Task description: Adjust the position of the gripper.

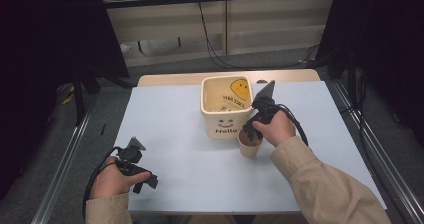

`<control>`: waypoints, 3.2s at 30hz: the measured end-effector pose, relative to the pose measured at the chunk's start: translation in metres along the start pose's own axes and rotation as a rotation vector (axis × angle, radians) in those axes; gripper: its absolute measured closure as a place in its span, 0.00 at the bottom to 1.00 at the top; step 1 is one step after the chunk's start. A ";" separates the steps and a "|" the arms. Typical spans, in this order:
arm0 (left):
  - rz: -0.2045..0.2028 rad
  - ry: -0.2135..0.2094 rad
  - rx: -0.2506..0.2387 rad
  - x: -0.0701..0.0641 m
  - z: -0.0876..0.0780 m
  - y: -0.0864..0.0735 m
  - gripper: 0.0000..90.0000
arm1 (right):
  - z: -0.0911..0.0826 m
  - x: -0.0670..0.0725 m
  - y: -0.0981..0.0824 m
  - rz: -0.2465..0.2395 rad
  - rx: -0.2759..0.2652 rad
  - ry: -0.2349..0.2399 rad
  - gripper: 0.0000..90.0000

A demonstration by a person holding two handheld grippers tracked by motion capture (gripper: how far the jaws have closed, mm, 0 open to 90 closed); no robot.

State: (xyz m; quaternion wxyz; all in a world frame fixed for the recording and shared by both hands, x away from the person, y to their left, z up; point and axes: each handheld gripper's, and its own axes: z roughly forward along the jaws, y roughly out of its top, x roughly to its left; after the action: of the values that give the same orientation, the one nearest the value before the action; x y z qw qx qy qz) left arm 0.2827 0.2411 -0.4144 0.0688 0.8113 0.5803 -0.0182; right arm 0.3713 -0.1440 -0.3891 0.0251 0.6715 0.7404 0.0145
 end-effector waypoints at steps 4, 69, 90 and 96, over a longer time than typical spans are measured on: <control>-0.005 -0.004 0.001 -0.001 0.000 0.000 0.05 | -0.002 0.001 -0.001 -0.003 0.003 -0.003 0.08; -0.005 -0.014 -0.010 -0.003 -0.002 0.000 0.05 | -0.087 0.034 0.018 -0.026 -0.036 0.022 0.06; -0.003 -0.013 -0.011 -0.003 -0.005 0.000 0.06 | -0.040 0.035 0.007 0.015 -0.048 0.042 0.07; 0.002 -0.007 -0.016 -0.003 -0.005 0.000 0.06 | -0.029 0.034 0.005 0.034 -0.066 0.058 0.08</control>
State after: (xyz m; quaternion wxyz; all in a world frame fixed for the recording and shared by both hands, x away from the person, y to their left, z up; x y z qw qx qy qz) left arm 0.2812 0.2393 -0.4093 0.0772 0.8111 0.5795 -0.0162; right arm 0.3715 -0.1095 -0.3603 0.0256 0.6821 0.7284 0.0586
